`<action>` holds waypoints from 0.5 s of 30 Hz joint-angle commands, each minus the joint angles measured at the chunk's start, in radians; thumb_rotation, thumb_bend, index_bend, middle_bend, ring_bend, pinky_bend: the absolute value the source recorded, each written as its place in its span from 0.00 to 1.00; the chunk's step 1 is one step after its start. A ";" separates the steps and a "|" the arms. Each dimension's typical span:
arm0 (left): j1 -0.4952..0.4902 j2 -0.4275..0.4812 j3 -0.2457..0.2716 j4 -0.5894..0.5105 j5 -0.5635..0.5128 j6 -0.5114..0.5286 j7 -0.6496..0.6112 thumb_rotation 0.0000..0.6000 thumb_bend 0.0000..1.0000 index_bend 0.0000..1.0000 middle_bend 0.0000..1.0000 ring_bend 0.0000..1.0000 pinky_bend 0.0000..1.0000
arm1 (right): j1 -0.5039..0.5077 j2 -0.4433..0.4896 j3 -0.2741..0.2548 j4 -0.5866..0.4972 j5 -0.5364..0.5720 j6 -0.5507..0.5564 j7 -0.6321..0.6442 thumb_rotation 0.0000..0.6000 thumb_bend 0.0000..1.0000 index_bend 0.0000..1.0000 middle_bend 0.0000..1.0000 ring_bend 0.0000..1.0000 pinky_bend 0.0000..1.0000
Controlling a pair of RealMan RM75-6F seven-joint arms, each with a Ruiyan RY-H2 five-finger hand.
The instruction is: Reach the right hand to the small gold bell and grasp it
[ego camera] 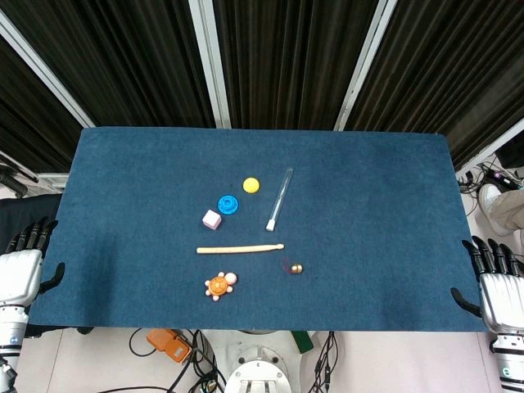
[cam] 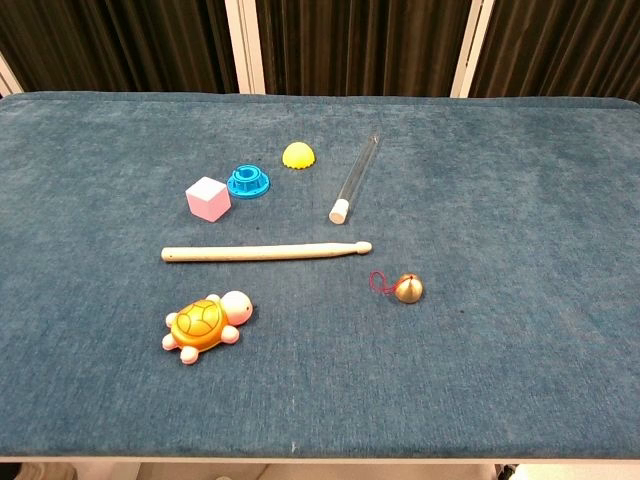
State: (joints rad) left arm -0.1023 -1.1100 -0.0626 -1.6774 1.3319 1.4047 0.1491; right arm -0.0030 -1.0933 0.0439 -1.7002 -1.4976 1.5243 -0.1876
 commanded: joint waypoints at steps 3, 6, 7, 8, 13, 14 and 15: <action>0.001 0.001 0.000 -0.001 -0.001 0.001 0.001 1.00 0.38 0.07 0.00 0.02 0.13 | 0.000 0.001 0.000 -0.001 0.001 -0.001 0.002 1.00 0.34 0.16 0.13 0.09 0.10; 0.001 0.001 -0.001 -0.001 -0.001 0.002 0.001 1.00 0.38 0.07 0.00 0.02 0.13 | 0.000 0.001 -0.001 -0.002 0.000 -0.001 -0.001 1.00 0.34 0.16 0.13 0.09 0.10; 0.001 0.001 -0.001 -0.001 0.000 0.002 0.001 1.00 0.38 0.07 0.00 0.02 0.13 | 0.000 0.001 -0.001 -0.003 -0.001 0.000 -0.001 1.00 0.34 0.16 0.13 0.09 0.10; 0.000 0.000 0.000 -0.001 0.000 0.001 0.002 1.00 0.38 0.07 0.00 0.02 0.13 | 0.000 0.001 -0.002 -0.003 -0.003 0.001 -0.001 1.00 0.34 0.16 0.13 0.09 0.10; 0.002 0.001 0.000 -0.005 -0.003 0.001 0.003 1.00 0.38 0.07 0.00 0.02 0.13 | 0.003 -0.001 0.000 0.006 0.004 -0.006 0.007 1.00 0.34 0.16 0.13 0.09 0.10; 0.004 0.001 0.000 -0.010 -0.004 0.005 0.001 1.00 0.38 0.07 0.00 0.02 0.13 | 0.006 -0.003 0.002 0.011 0.009 -0.012 0.010 1.00 0.34 0.16 0.13 0.09 0.10; 0.005 0.002 0.000 -0.012 -0.003 0.008 0.000 1.00 0.38 0.07 0.00 0.02 0.13 | 0.009 -0.006 0.003 0.015 0.011 -0.017 0.010 1.00 0.34 0.16 0.13 0.09 0.10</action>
State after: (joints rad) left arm -0.0982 -1.1089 -0.0627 -1.6877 1.3289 1.4106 0.1501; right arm 0.0032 -1.0966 0.0453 -1.6883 -1.4892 1.5108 -0.1789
